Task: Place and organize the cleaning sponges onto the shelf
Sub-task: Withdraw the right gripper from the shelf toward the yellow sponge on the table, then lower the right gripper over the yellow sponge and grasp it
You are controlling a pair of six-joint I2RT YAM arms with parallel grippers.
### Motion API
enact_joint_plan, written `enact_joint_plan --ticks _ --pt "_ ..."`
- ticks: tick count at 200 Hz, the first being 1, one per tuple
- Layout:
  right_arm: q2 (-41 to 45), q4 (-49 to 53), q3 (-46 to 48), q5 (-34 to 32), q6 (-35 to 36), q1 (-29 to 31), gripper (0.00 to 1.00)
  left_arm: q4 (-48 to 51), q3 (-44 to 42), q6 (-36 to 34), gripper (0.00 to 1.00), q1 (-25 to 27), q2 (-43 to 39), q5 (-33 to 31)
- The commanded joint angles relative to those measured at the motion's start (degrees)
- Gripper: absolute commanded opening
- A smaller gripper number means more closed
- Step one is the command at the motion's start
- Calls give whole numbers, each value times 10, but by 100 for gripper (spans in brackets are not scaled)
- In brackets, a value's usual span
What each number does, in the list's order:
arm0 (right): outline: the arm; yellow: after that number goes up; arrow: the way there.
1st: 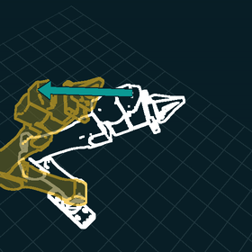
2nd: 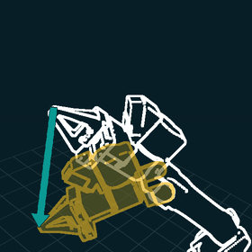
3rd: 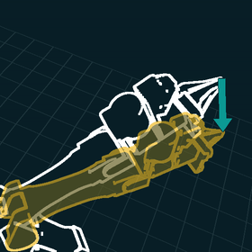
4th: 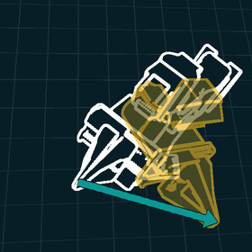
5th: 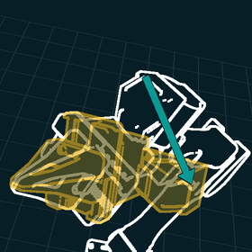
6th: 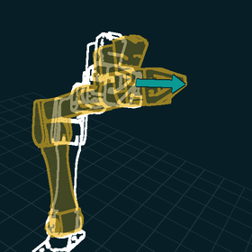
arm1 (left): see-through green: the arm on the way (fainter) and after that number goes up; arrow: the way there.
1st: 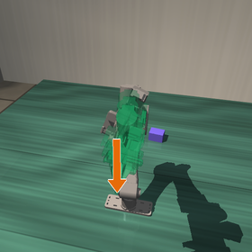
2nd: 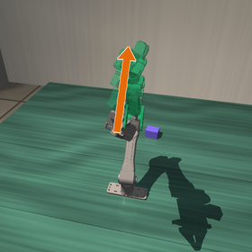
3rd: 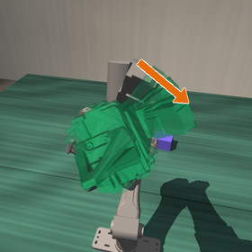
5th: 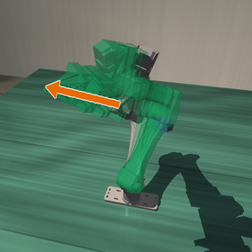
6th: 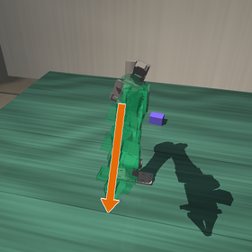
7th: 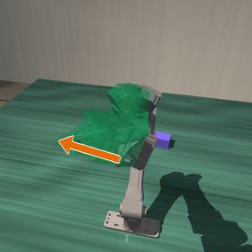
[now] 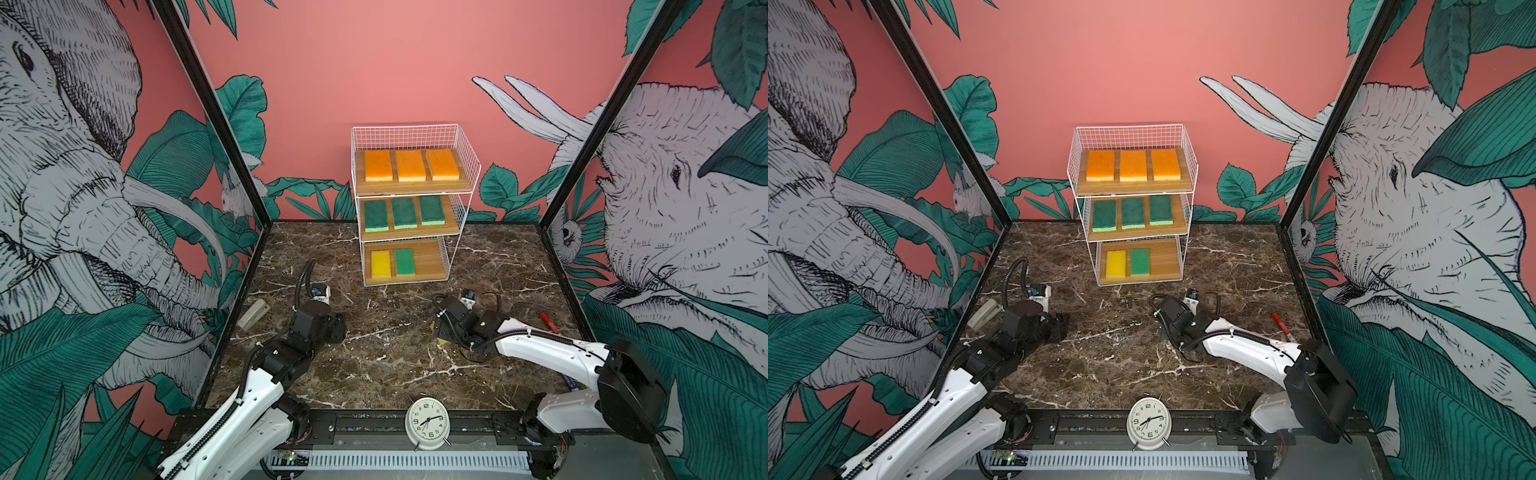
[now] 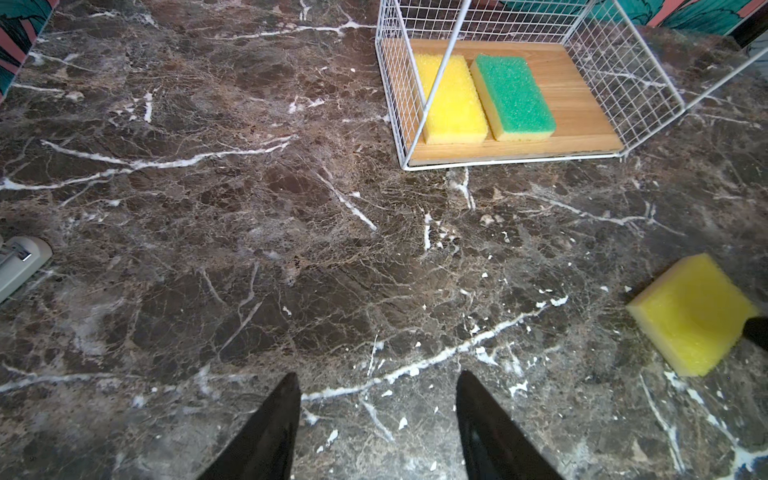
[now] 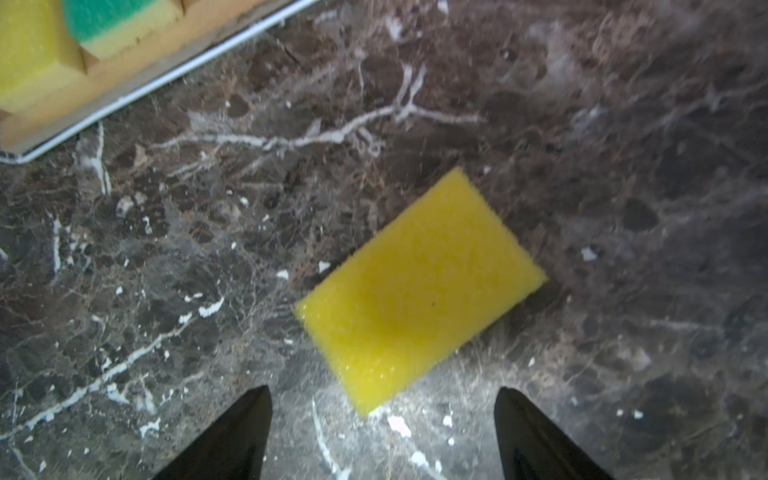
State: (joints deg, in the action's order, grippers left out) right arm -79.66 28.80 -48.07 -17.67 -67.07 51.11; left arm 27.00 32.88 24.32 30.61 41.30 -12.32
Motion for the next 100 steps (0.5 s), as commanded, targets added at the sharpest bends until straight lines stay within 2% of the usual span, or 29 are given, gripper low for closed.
enact_joint_plan --ticks 1,25,59,100 --pt "-29 29 -31 -25 -92 25 88 4 0 16 61 3 0 8" --pt "-60 29 -50 -24 -143 29 89 4 -3 12 63 3 -3 22" --pt "-86 25 -62 -41 -211 30 93 -9 -8 12 70 3 -10 81" --pt "-115 40 -90 -41 -260 29 97 -22 -5 -2 74 2 10 105"
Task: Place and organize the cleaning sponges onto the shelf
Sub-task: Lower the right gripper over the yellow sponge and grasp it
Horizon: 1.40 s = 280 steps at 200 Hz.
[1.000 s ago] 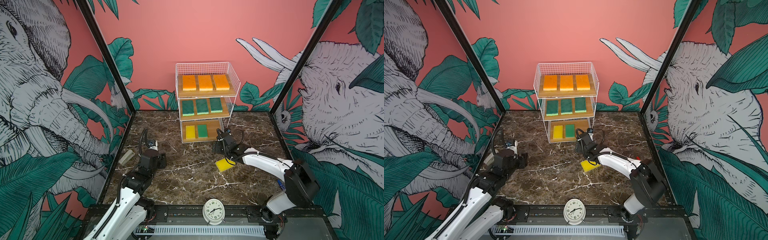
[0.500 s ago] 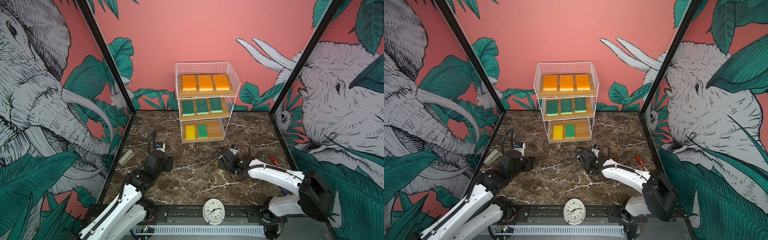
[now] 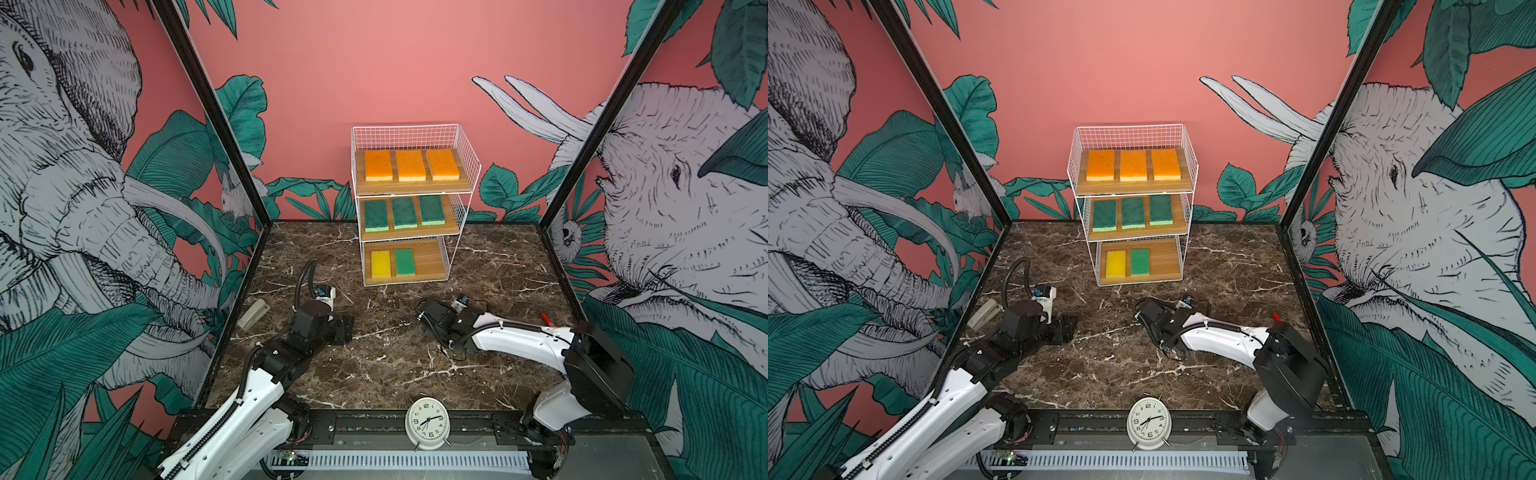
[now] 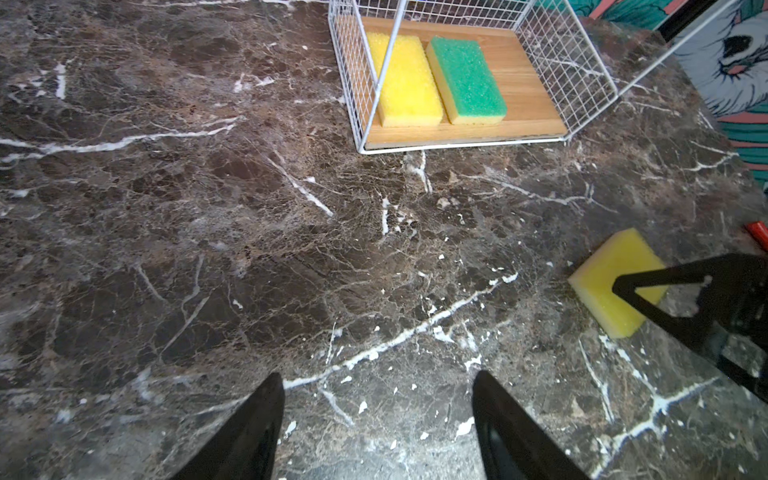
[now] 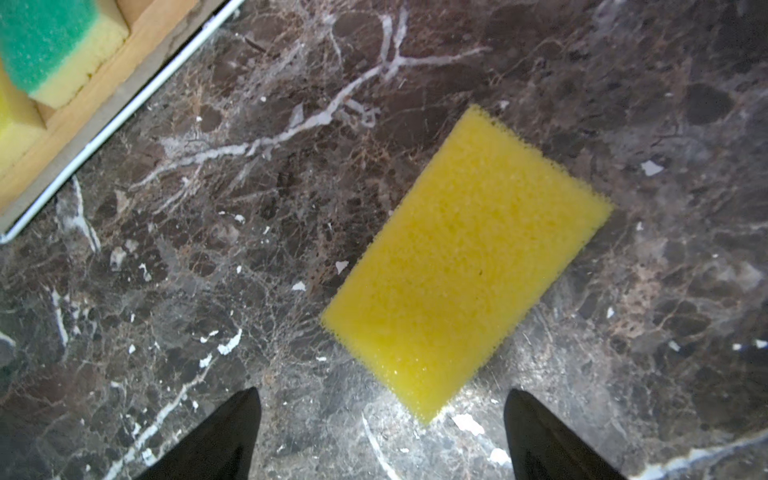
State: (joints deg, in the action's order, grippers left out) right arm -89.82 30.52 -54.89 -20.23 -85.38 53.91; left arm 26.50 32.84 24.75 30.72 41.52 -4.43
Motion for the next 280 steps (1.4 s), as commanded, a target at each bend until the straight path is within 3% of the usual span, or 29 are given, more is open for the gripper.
enact_joint_plan --ticks 1,86,150,213,280 --pt "-14 22 -23 -16 -77 1 97 -17 -5 -7 74 1 8 26" --pt "-94 36 -60 33 -104 -26 99 -62 -21 -23 76 1 32 44" --pt "-86 110 -98 20 -77 -26 99 -84 -14 -27 77 0 66 55" --pt "-24 135 -45 3 -107 -27 99 -79 -10 -29 77 0 59 62" --pt "-67 81 -64 32 -109 -30 99 -61 -8 -32 78 0 42 54"
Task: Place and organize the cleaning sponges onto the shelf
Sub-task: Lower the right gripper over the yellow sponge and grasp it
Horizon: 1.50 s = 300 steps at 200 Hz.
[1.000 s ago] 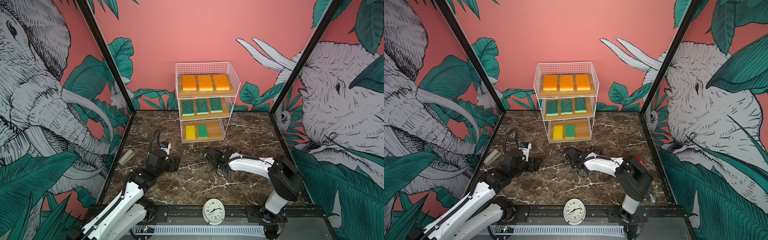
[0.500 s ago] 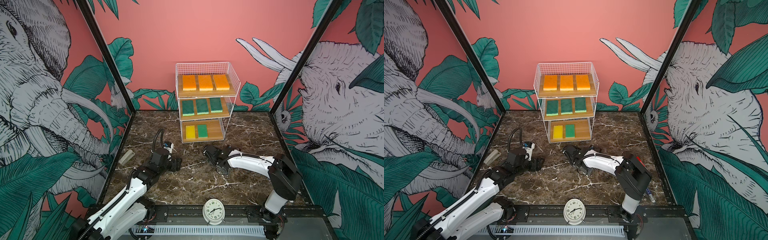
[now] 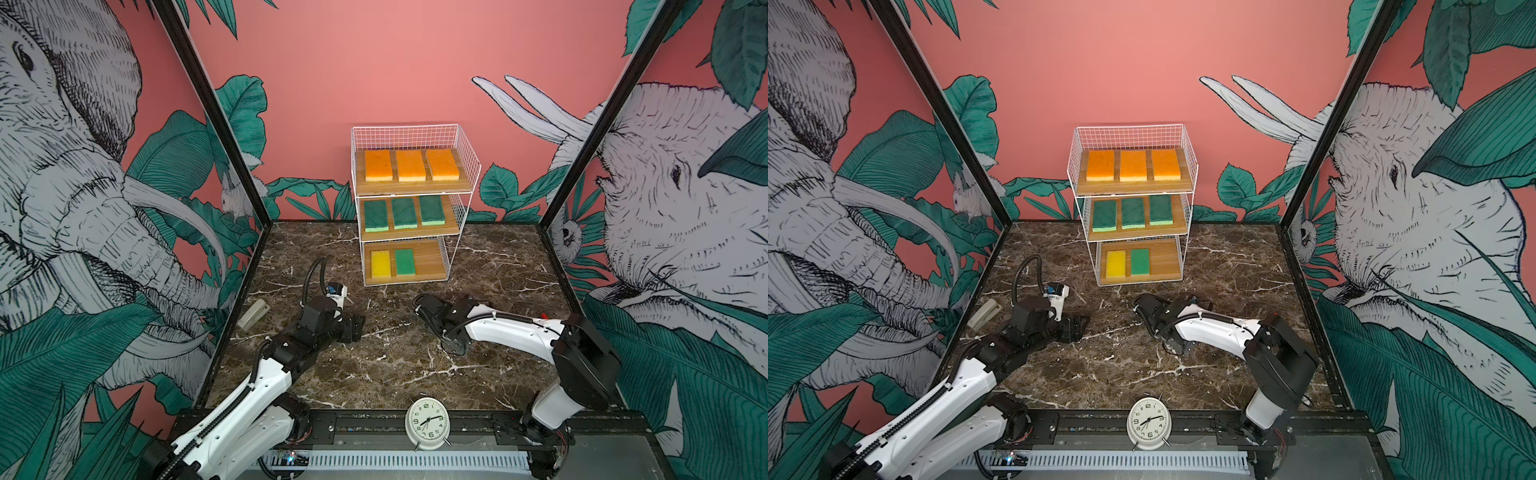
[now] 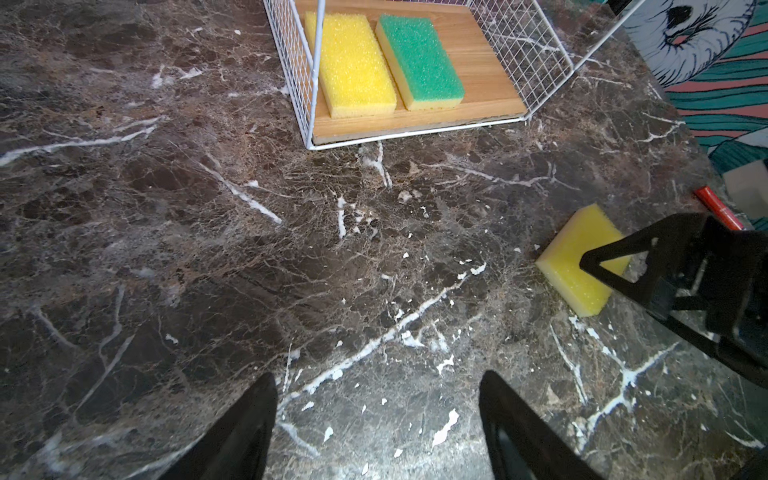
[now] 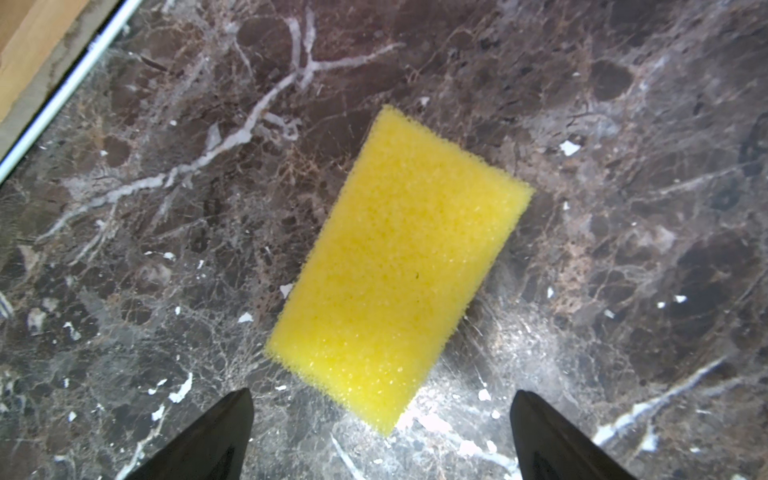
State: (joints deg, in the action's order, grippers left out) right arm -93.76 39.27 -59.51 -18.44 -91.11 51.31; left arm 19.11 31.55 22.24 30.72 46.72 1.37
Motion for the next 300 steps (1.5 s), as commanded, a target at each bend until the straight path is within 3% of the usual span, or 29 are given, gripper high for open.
enact_joint_plan --ticks 1,119,169,224,300 --pt "-28 -7 -18 15 -52 -4 99 13 5 -7 78 0 -10 -4" --pt "-105 -12 -47 40 -61 -43 99 10 8 -20 80 -30 22 18" --pt "-78 -34 8 51 -59 -45 97 7 9 -20 80 -44 32 26" --pt "-40 -30 61 79 24 -46 88 11 16 -6 79 -45 27 28" --pt "11 -5 118 102 169 -58 87 34 22 23 79 -45 -7 26"
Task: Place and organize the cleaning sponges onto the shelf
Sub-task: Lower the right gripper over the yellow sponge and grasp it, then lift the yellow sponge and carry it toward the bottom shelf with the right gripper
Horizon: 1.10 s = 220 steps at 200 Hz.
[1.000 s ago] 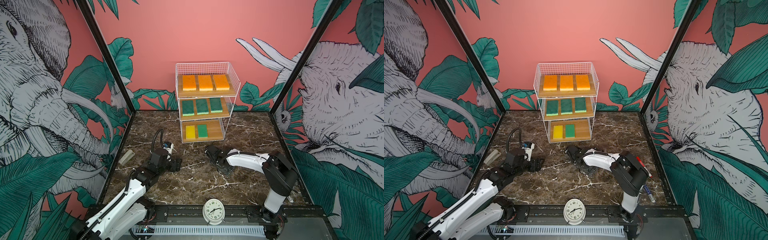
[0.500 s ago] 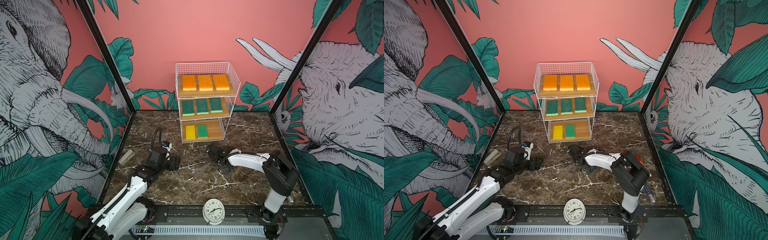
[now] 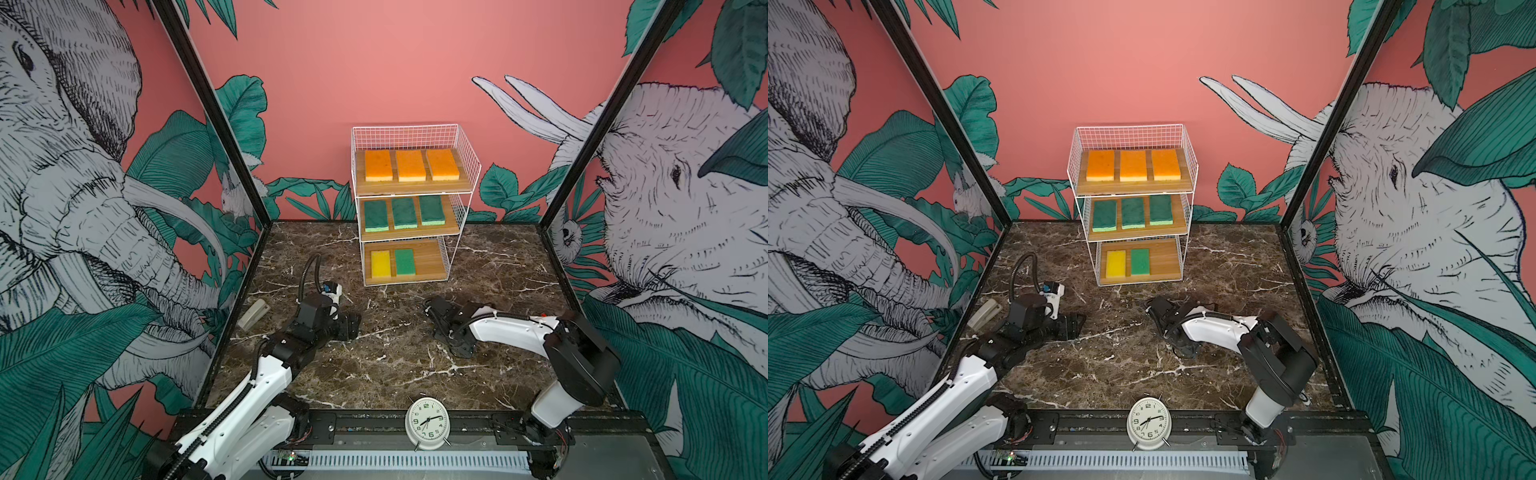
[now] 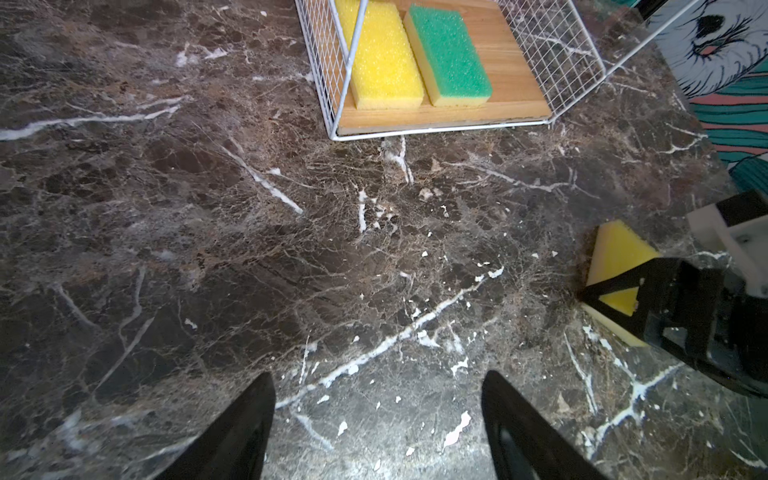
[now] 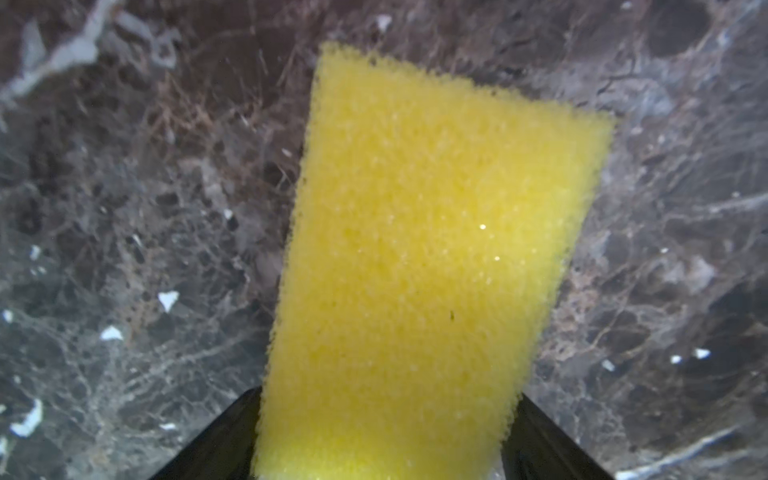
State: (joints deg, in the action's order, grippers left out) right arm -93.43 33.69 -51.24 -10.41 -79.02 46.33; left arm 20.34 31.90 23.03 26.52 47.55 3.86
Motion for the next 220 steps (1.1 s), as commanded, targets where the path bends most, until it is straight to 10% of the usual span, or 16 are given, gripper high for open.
enact_joint_plan --ticks 1,114,220 --pt "9 51 37 22 48 -8 87 22 18 16 79 -3 -16 1" --pt "122 104 81 -72 143 -14 84 39 33 49 78 -4 -24 -4" --pt "118 -7 134 -20 218 -55 89 34 38 72 78 -2 -9 1"
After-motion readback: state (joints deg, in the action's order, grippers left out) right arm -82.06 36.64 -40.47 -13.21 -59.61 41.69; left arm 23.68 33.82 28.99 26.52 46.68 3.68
